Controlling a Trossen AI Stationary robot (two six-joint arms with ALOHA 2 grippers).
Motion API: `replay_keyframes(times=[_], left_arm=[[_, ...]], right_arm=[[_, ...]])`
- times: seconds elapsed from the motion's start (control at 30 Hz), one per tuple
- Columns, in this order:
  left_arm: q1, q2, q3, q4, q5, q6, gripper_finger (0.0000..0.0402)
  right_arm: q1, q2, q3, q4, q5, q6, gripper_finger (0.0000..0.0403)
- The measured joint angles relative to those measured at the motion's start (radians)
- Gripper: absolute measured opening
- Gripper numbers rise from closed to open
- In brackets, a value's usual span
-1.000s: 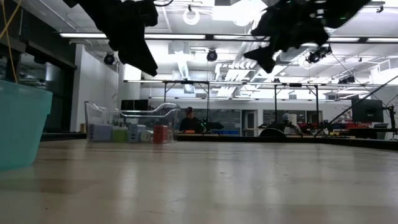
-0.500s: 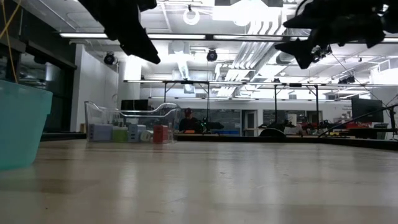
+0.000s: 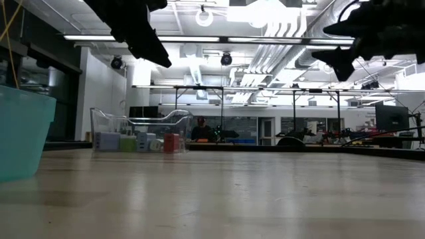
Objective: Pick & Place Office items
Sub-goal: Return to Home Position
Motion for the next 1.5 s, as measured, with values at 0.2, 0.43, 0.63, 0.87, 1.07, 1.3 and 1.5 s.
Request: replay_keyframes(times=[0.2,0.43,0.63,0.87,1.07,1.3,1.5], left_arm=[[0.000,0.000,0.000,0.000,0.000,0.000,0.0172],[0.000,0.000,0.000,-0.001,0.000,-0.005,0.0172],[0.000,0.000,0.000,-0.001,0.000,-0.008,0.0172],[0.000,0.000,0.000,-0.001,0.001,-0.008,0.0172],[0.000,0.000,0.000,-0.001,0.001,-0.023,0.0172],[0.000,0.000,0.000,-0.001,0.001,-0.027,0.0172],[0.000,0.000,0.000,-0.001,0.001,-0.027,0.0172]], right_arm=[[0.000,-0.082,-0.052,0.002,0.000,0.020,0.0263],[0.000,-0.186,-0.103,0.002,0.000,0.036,0.0263],[0.000,-0.268,-0.143,-0.003,-0.004,0.046,0.0263],[0.000,-0.330,-0.158,-0.039,-0.009,0.046,0.0263],[0.000,-0.368,-0.158,-0.099,-0.009,0.047,0.0263],[0.002,-0.381,-0.158,-0.108,-0.009,0.047,0.0263],[0.002,-0.381,-0.158,-0.112,-0.009,0.039,0.0263]])
